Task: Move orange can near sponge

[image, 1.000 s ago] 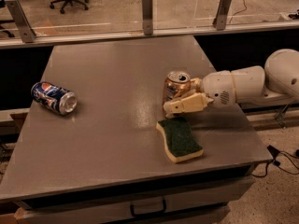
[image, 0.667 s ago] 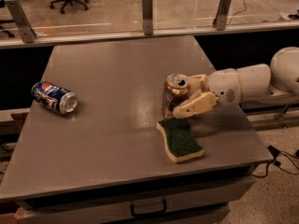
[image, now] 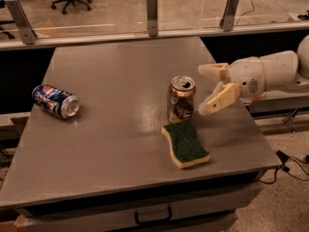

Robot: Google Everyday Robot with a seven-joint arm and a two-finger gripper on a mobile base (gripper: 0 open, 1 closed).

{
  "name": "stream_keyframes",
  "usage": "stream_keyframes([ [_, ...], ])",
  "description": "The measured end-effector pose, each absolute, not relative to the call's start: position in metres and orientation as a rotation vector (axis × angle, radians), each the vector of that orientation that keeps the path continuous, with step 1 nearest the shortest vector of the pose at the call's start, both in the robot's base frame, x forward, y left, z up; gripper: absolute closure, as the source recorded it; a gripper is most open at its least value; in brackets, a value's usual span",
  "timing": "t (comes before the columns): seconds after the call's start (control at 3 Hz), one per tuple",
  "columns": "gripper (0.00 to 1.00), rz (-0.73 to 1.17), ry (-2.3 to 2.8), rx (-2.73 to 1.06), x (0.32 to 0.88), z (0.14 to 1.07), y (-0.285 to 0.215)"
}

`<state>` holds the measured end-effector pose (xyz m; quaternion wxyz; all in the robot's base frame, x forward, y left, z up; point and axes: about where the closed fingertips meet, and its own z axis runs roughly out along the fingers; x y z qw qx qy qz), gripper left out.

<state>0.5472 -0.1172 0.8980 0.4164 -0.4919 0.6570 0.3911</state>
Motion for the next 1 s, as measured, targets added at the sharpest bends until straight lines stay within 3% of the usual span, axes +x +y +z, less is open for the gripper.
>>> stream_keyframes([
  [0.67,0.00,0.472,1.494,-1.211,0.557,1.036,-0.165],
  [1.0,0.00,0.375,1.458,-1.146,0.571,1.061,-0.171],
])
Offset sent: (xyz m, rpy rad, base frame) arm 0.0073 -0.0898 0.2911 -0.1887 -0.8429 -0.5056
